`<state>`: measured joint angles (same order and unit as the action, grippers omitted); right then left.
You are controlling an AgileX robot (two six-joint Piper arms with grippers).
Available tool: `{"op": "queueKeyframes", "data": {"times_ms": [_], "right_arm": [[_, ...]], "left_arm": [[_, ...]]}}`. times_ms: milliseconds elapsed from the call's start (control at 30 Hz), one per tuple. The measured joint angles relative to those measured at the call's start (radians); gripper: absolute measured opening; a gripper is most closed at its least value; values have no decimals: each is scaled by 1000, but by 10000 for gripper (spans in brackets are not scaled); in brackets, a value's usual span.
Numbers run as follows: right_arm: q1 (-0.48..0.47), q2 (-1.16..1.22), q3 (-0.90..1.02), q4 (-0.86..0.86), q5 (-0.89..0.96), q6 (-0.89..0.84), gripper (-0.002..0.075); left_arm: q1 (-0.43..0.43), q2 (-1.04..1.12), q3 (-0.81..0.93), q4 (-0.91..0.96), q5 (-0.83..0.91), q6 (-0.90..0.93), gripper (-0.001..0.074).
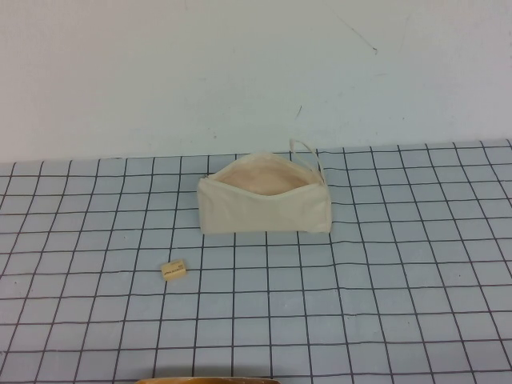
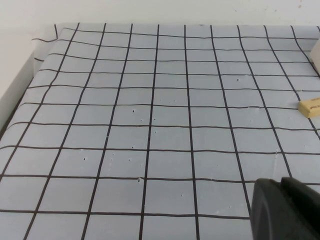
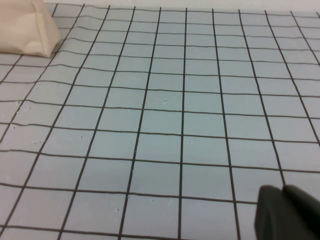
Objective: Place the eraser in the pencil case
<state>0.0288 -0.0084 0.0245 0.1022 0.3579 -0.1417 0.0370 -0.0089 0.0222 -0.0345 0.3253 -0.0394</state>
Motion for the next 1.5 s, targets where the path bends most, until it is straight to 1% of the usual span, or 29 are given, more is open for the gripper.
{"op": "queueKeyframes", "data": {"times_ms": [167,233,267,367,400,433,600,800,867,967,1067,1133,1300,1367,1500], "right_arm": [[0,0,0,0,0,0,-3],[0,0,0,0,0,0,-3],[0,0,0,0,0,0,-3],[0,0,0,0,0,0,-3],[0,0,0,0,0,0,-3],[0,0,0,0,0,0,-3],[0,0,0,0,0,0,-3],[0,0,0,0,0,0,-3],[0,0,0,0,0,0,-3],[0,0,0,0,0,0,-3],[0,0,0,0,0,0,-3],[0,0,0,0,0,0,-3],[0,0,0,0,0,0,-3],[0,0,0,0,0,0,-3],[0,0,0,0,0,0,-3]], "left_arm": [[0,0,0,-16,0,-9,-1],[0,0,0,-99,-15,-68,-1],[0,0,2,-190,-29,-126,-1],[0,0,3,-554,-68,-305,-1],[0,0,3,-641,-85,-335,-1],[0,0,3,-686,-101,-342,-1],[0,0,3,-764,-194,-295,-1],[0,0,3,-832,-234,-279,-1],[0,0,3,-836,-239,-241,-1],[0,0,-12,-838,-209,-114,-1],[0,13,-104,-829,-114,60,-1],[0,61,-183,-813,-36,152,-1],[0,291,-417,-731,249,355,-1],[0,384,-496,-708,334,437,-1],[0,561,-633,-668,405,594,-1]]}}
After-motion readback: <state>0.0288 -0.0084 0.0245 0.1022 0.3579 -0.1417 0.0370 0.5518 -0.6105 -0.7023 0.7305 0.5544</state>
